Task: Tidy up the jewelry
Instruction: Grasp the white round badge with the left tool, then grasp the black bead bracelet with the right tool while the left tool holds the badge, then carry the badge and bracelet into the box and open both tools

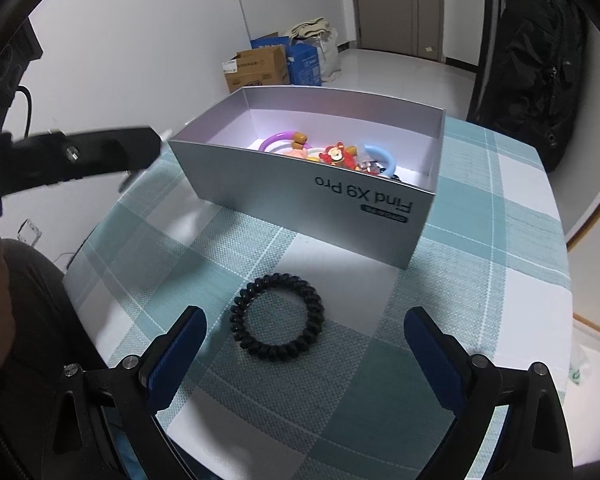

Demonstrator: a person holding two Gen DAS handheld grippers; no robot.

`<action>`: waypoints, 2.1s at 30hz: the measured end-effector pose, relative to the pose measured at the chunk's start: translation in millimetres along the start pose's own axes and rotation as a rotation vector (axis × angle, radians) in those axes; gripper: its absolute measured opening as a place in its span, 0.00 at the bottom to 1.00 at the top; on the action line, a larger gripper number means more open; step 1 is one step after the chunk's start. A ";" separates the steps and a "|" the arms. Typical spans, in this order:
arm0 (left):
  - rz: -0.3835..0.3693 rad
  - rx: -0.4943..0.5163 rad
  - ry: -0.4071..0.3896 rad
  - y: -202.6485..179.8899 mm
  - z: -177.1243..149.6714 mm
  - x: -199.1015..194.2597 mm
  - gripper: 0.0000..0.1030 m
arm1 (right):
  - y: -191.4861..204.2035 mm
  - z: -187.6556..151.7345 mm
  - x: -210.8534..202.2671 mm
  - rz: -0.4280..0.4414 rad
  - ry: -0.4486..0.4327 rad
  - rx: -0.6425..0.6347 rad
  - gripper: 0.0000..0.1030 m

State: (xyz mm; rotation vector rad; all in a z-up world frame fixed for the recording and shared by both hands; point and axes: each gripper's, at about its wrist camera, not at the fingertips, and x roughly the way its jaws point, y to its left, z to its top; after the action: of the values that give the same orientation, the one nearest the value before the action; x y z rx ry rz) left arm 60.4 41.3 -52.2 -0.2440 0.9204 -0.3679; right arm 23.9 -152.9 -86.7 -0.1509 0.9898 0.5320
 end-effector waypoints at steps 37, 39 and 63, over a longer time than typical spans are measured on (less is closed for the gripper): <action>-0.103 -0.081 -0.146 10.9 22.7 -11.4 0.36 | -7.6 35.2 -52.2 0.123 -0.285 0.048 0.48; -0.104 -0.084 -0.145 10.4 26.8 -7.2 0.36 | -15.7 39.1 -53.5 0.133 -0.298 0.074 0.48; -0.108 -0.123 -0.032 8.6 46.4 45.6 0.37 | -67.1 75.3 -17.7 0.177 -0.261 0.239 0.64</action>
State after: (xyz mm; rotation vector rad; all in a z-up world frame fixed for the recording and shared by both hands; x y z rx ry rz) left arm 124.8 32.7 -61.3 -0.4125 0.9019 -0.4058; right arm 106.1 -190.2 -38.4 0.2174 0.8074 0.5740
